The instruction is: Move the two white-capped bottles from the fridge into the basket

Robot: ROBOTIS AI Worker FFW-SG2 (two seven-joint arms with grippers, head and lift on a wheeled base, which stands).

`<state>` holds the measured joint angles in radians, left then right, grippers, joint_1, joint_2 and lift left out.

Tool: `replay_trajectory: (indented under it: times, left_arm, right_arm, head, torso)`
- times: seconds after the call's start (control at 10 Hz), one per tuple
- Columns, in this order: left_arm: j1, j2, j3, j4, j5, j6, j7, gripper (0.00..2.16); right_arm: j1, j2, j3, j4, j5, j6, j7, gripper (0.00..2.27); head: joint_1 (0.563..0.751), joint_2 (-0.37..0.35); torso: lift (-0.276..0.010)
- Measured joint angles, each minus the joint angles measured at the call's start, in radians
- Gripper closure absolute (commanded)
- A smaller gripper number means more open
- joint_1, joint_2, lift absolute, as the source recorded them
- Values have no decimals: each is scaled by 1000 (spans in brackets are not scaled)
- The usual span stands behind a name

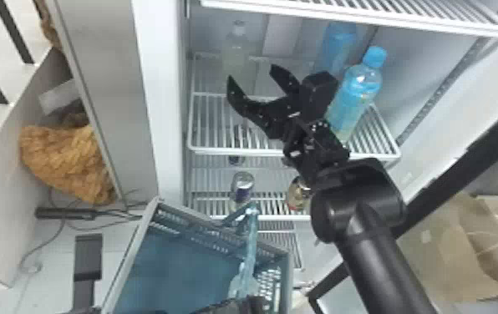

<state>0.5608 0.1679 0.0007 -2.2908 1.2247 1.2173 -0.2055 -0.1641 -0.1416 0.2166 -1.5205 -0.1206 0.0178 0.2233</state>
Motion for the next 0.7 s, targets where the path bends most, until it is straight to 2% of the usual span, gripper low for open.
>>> replay_trajectory:
  times: [0.7]
  left_arm:
    - [-27,3,-22,20,6,-5,0,1194]
  right_arm:
    - [-188,0,116,242,-79,-75,-59,156]
  head:
    - [695,-142]
  torso:
    - [0]
